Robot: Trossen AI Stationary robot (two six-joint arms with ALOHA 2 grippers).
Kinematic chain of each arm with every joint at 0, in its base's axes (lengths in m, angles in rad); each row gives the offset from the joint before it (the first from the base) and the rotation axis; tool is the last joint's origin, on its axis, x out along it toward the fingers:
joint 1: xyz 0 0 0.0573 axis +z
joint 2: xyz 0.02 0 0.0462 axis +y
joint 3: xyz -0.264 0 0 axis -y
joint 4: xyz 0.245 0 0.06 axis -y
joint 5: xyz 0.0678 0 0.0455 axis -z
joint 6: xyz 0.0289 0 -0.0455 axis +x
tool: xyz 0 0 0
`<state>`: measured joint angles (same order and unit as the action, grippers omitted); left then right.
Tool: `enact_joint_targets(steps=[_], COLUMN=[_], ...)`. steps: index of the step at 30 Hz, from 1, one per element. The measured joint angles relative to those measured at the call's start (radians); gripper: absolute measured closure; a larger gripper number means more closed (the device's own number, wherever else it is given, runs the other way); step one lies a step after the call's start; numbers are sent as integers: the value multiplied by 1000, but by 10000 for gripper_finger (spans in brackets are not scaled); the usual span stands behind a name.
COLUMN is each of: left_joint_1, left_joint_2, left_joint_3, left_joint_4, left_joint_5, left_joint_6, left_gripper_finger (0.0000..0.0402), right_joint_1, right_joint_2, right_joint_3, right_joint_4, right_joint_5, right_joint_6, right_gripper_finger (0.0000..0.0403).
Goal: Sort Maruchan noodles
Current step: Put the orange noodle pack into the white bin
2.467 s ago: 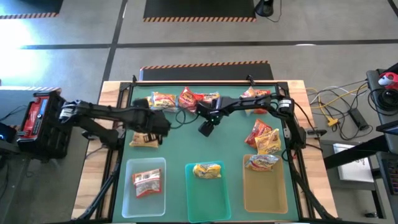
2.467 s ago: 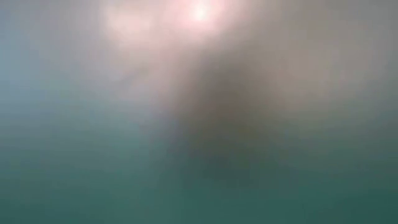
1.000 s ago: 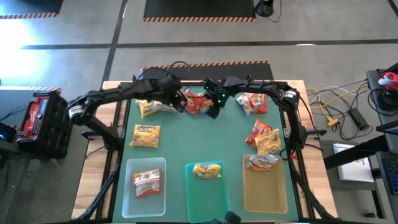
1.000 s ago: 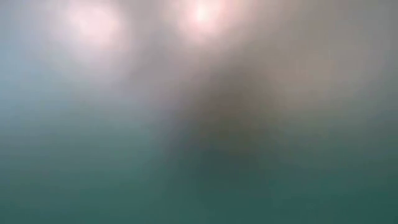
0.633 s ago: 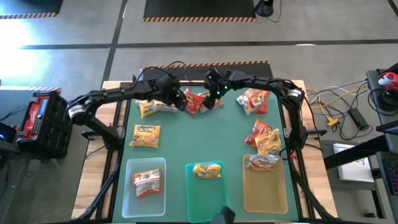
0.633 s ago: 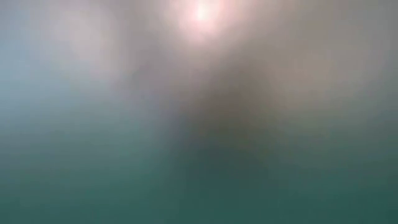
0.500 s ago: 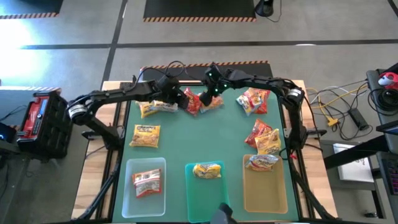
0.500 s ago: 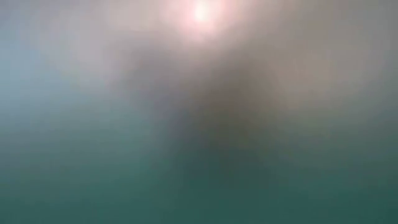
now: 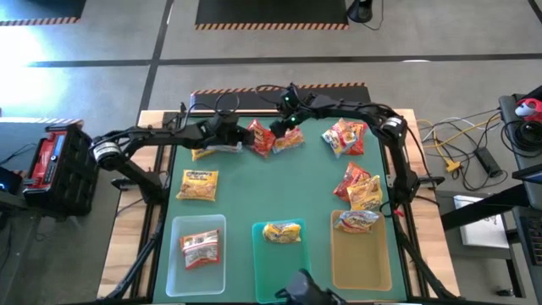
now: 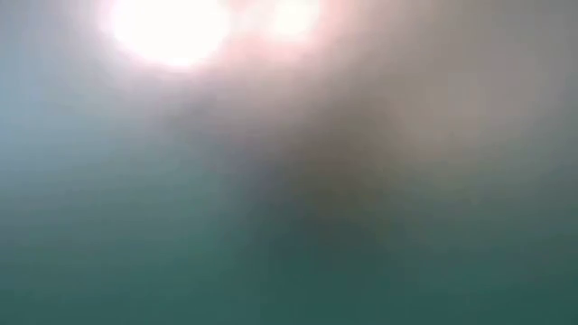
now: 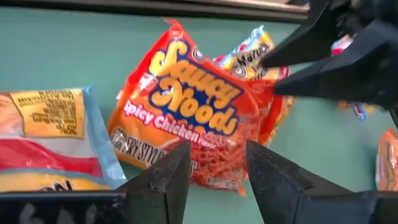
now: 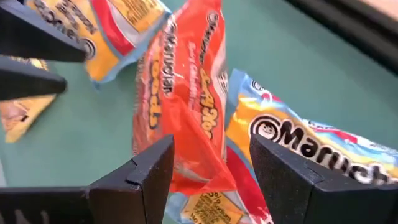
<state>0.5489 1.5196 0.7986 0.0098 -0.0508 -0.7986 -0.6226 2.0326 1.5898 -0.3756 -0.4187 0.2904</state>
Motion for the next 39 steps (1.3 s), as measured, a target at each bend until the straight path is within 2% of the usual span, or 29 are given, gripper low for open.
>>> enact_joint_targets(steps=[6, 13, 16, 20, 39], left_joint_1=[1, 1, 1, 1, -1], left_joint_2=[63, 169, 195, 208, 222], left_joint_3=[21, 91, 103, 104, 105], left_joint_4=[-2, -3, -10, -15, -25], left_joint_5=[-10, 28, 59, 93, 96], left_joint_6=[1, 4, 5, 4, -15], left_gripper_finger=[291, 314, 320, 322, 323], right_joint_1=[0, 1, 6, 27, 91], right_joint_2=[26, 26, 31, 33, 63], right_joint_3=[0, 0, 0, 0, -1], right_joint_4=[23, 23, 23, 22, 79], right_joint_5=[-9, -14, -60, -86, -75], right_joint_6=[28, 27, 38, 40, 58], right_gripper_finger=[202, 202, 202, 202, 204])
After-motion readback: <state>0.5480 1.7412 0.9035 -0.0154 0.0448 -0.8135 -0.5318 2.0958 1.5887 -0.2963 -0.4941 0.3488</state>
